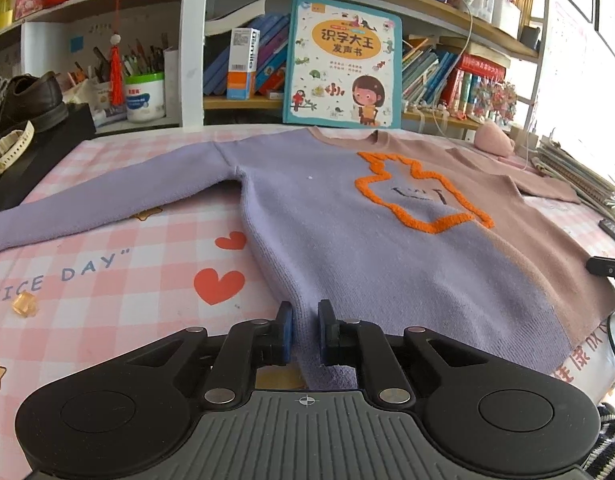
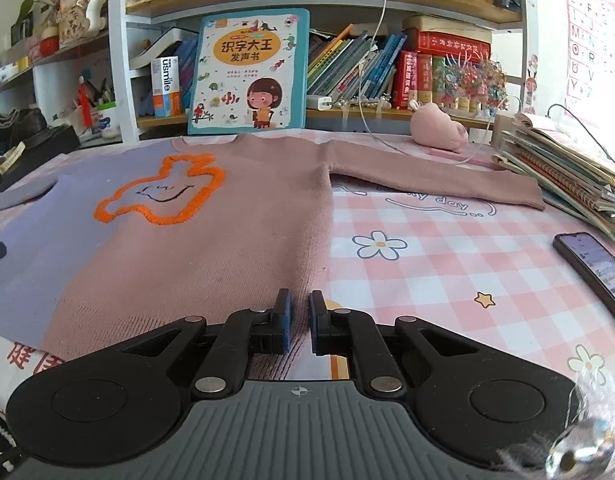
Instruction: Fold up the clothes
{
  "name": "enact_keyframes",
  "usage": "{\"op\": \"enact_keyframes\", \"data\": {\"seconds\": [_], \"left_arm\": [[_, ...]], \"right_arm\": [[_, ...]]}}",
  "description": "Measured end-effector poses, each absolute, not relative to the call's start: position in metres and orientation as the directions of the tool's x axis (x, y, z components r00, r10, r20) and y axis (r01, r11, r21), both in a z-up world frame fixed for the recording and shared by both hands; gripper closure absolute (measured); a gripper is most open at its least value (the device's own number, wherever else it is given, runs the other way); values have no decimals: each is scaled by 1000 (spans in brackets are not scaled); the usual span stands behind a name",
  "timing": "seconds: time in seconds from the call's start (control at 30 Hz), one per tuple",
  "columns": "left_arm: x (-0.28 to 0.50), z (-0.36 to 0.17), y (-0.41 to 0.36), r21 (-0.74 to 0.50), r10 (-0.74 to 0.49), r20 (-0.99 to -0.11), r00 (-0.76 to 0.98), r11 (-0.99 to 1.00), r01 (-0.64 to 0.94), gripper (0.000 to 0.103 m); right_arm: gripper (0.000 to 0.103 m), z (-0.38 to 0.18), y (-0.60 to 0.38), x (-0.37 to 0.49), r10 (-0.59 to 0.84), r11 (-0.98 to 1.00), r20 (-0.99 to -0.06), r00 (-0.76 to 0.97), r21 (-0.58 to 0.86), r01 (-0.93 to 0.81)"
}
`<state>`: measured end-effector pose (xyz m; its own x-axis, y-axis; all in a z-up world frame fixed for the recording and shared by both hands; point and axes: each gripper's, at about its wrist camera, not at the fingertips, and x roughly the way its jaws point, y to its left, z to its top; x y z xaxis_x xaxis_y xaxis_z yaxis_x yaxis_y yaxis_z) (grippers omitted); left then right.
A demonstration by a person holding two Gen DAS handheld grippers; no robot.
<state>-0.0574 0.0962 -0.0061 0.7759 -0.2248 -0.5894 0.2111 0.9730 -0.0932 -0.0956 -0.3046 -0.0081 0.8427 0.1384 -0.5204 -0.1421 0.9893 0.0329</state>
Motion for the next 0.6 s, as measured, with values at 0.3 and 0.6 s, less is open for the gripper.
{"op": "enact_keyframes", "data": {"seconds": [0.3, 0.6], "left_arm": [[-63, -7, 84, 5, -174, -579, 797, 976, 216, 88], [-74, -5, 79, 55, -160, -533, 831, 973, 223, 32]], "right_arm": [[91, -8, -305, -96, 133, 990, -517, 846, 28, -139], [62, -3, -310, -102, 107, 994, -517, 849, 44, -99]]}}
